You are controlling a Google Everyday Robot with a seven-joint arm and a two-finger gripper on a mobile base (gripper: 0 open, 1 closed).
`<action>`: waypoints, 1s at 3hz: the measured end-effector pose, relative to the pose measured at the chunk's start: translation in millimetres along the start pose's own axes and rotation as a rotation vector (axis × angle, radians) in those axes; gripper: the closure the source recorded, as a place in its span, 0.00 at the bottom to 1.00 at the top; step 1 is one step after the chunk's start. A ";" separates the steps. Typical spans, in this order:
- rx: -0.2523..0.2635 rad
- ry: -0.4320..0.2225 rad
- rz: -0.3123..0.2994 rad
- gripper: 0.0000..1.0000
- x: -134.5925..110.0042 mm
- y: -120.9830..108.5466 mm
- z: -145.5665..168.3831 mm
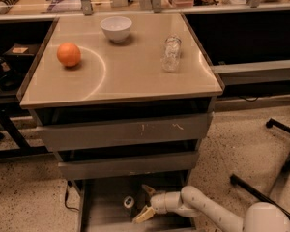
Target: Pick redbull can from bottom drawer and place on counter
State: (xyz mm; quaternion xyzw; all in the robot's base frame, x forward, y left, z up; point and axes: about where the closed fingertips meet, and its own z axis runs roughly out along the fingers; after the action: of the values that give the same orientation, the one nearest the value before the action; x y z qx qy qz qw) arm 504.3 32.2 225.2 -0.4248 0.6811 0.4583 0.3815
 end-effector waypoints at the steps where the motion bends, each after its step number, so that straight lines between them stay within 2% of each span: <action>1: -0.010 -0.005 0.002 0.00 6.1 -7.4 9.2; 2: -0.009 -0.005 0.013 0.00 14.5 -13.3 16.1; 3: -0.011 -0.022 0.045 0.00 29.3 -9.2 32.1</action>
Offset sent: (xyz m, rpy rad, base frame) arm 0.0160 0.0077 -0.0352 0.0068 0.0216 -0.0095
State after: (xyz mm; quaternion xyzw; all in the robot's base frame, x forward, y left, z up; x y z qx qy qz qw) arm 506.8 53.9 186.6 -0.4067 0.6837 0.4751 0.3761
